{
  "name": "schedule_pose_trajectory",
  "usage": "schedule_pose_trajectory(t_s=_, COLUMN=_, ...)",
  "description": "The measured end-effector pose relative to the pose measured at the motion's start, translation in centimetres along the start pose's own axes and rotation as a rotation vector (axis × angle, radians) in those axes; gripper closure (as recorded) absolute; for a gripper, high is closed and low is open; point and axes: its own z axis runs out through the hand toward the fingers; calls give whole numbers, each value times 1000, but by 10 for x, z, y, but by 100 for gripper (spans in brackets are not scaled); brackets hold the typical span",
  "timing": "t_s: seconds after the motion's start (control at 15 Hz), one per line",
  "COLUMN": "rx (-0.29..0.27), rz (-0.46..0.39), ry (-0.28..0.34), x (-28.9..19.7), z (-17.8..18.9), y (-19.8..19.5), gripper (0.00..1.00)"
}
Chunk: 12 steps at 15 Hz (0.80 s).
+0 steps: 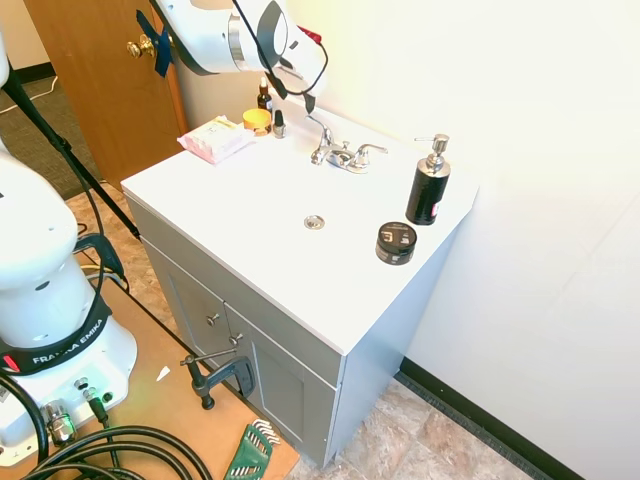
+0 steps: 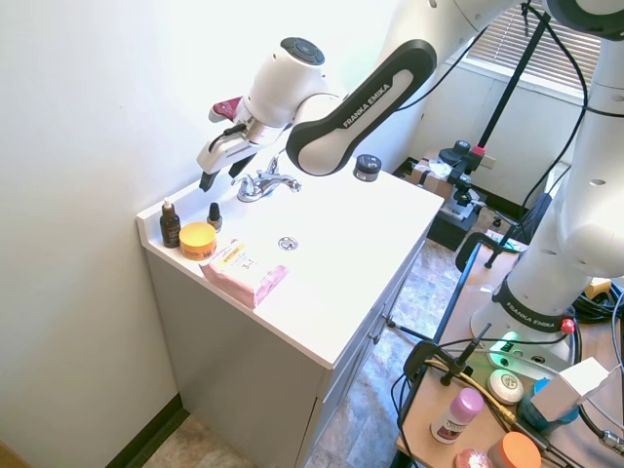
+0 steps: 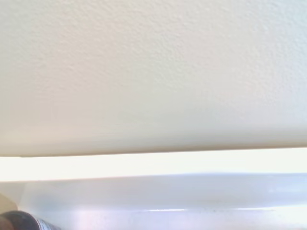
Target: Turn on the hot water
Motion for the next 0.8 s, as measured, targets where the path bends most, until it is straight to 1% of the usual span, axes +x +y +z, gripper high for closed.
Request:
schedule_pose_trajectory(t_s=0.2, rx=0, rz=9, ry=10, x=5, z=15, y=-7, gripper=0)
schedule_pose_trajectory(t_s=0.4, rx=-41, rz=45, ry=6, x=9, z=31, y=7, gripper=0)
schedule_pose_trajectory(t_s=0.6, rx=-56, rz=84, ry=-6, x=10, z=31, y=18, gripper=0)
schedule_pose_trajectory(t_s=0.8, rx=-80, rz=118, ry=-30, x=0, z=18, y=39, gripper=0)
